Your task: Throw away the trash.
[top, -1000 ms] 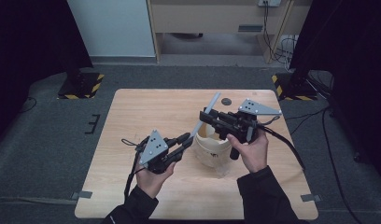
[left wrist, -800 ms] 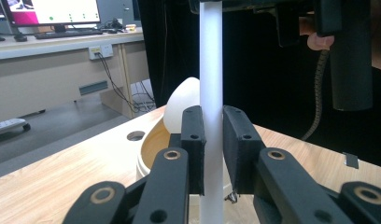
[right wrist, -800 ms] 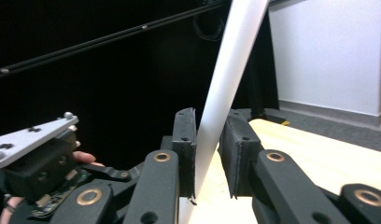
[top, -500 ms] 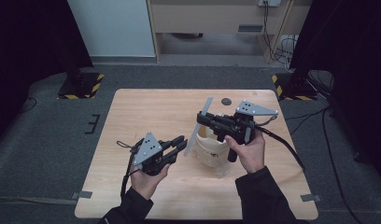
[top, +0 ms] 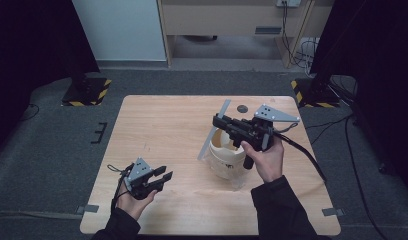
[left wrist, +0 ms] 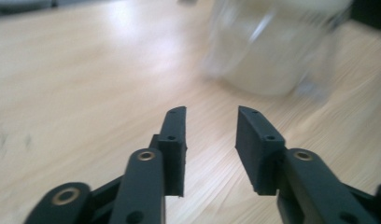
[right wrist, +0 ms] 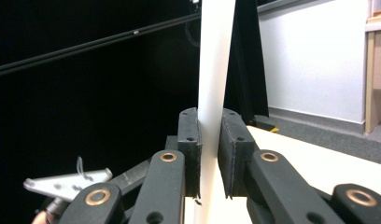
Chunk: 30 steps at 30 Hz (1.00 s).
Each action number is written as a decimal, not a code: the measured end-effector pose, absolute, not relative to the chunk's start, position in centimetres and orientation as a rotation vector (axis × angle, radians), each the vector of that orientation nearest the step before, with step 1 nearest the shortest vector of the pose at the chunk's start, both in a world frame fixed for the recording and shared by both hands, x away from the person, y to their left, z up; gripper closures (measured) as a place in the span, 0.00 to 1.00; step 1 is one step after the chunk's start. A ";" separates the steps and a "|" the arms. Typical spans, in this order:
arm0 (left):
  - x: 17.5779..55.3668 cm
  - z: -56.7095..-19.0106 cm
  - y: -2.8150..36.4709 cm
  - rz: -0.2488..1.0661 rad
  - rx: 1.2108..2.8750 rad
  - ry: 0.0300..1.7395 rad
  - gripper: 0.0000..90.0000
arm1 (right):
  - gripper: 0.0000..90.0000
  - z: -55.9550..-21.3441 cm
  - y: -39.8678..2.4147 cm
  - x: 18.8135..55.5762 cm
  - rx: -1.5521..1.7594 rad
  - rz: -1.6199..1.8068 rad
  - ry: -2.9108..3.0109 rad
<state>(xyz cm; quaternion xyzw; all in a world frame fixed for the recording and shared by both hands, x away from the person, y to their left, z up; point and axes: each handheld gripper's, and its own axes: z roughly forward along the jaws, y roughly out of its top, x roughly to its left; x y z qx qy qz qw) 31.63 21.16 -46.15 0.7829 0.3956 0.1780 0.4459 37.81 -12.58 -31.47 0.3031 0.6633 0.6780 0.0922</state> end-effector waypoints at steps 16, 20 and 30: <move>33.5 -49.7 22.8 0.425 2.084 1.184 0.33 | 0.89 -30.7 -13.6 39.1 0.901 1.904 1.837; 33.8 -50.0 22.9 0.421 2.099 1.190 0.32 | 0.89 -30.8 -13.7 39.5 0.898 1.853 1.826; 34.1 -50.3 23.5 0.423 2.100 1.228 0.31 | 0.88 -31.9 -12.8 40.1 0.877 1.711 1.878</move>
